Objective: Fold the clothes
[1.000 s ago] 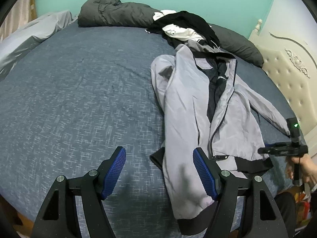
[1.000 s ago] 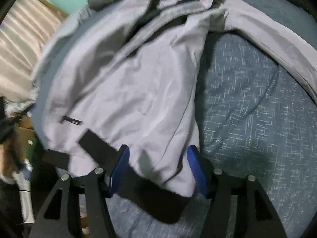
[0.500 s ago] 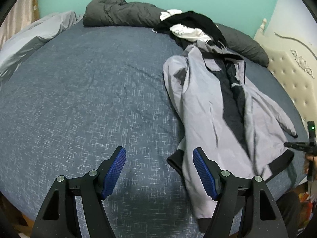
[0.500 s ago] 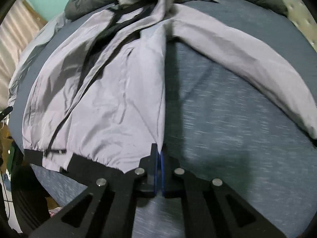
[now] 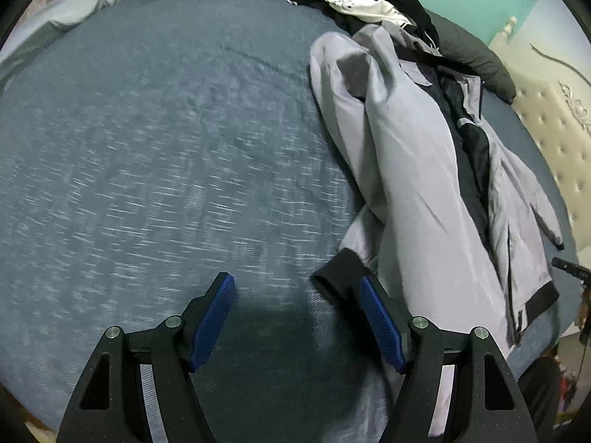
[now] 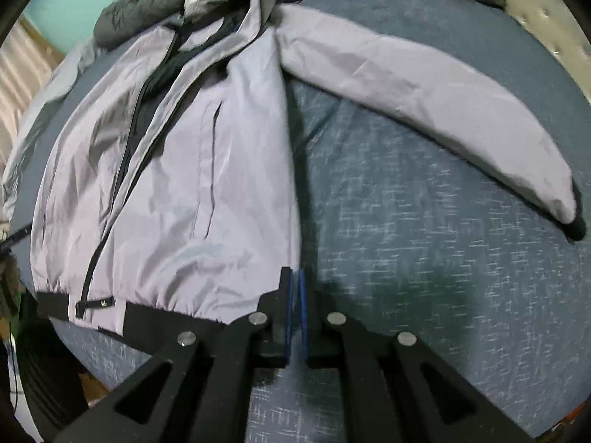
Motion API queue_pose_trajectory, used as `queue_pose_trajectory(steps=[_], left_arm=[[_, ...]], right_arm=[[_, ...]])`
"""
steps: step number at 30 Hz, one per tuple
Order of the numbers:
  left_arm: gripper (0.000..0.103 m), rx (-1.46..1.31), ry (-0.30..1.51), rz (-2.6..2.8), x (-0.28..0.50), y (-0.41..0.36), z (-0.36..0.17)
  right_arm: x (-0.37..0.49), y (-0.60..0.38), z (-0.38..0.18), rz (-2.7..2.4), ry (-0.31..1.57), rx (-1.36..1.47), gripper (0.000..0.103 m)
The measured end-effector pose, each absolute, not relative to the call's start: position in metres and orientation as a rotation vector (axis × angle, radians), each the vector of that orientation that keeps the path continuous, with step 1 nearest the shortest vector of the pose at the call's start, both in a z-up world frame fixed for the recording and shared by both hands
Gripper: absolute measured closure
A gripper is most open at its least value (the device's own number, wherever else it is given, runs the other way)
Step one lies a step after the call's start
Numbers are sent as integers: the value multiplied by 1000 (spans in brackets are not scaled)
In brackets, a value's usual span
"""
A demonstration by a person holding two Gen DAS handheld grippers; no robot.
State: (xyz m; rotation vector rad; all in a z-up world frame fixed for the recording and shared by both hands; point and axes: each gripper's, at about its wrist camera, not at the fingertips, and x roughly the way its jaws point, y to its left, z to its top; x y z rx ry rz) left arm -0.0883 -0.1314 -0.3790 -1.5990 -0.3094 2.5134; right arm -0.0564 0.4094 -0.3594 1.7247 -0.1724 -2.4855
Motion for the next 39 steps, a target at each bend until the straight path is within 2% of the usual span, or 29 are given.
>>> queue_pose_trajectory(steps=[5, 7, 9, 13, 15, 16, 25, 39], left_arm=[[31, -1615, -289, 2466, -101, -113, -396], [40, -1619, -297, 2451, -105, -110, -402], [55, -1608, -337, 2424, -105, -111, -404], [76, -1598, -306, 2385, -99, -110, -403], [91, -1583, -320, 2376, -97, -113, -400], [93, -1565, -341, 2376, -95, -117, -397], [97, -1416, -340, 2490, -84, -135, -348], [97, -1272, -395, 2873, -88, -301, -228]], right_arm=[[-51, 417, -352, -2508, -224, 1692, 96], [-48, 416, -350, -2504, -227, 1683, 96], [-44, 416, -349, -2500, -230, 1673, 96], [-41, 411, -347, -2487, -215, 1654, 96], [-45, 407, -349, -2483, -200, 1647, 96], [-46, 406, -349, -2484, -205, 1644, 96], [-46, 391, -346, -2483, -200, 1618, 96], [-43, 396, -337, -2506, -261, 1606, 96]])
